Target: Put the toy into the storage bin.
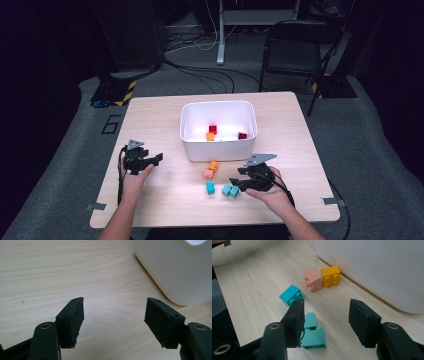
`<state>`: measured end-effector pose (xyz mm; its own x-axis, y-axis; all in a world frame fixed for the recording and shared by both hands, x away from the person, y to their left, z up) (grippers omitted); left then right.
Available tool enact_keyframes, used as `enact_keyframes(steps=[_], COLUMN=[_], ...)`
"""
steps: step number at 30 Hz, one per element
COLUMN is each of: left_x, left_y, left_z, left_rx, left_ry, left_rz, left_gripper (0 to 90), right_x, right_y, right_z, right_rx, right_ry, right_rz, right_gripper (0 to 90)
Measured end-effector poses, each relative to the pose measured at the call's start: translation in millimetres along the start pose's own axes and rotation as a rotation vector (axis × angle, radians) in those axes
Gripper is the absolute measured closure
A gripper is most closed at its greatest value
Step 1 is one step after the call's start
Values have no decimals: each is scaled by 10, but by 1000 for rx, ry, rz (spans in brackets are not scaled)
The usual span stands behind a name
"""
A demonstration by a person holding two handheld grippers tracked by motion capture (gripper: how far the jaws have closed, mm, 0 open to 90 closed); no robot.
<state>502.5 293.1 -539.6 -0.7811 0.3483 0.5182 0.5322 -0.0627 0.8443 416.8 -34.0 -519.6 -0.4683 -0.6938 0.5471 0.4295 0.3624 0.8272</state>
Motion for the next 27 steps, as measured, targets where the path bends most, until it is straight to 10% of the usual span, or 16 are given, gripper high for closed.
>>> enact_keyframes(steps=[27], left_x=[2], left_y=[-1], left_z=[-4], left_rx=[-2], left_ry=[0], left_rz=[0], left_gripper=[314], right_x=[-82], right_y=[-355], right_z=[118], right_rx=[54], right_ry=[31], right_rz=[63], right_gripper=[445])
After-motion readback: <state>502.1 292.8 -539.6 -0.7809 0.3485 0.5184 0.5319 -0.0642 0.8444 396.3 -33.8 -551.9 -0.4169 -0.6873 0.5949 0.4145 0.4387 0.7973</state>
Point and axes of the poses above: each handheld gripper's, and its own axes: x roughly backward along the jaws, y roughly out of its top, z roughly to its left, the point moved 9 cm from there along -x, roughly forward along the jaws, and after that the axes turned 7 degrees about -z, right-handed, at the moved point
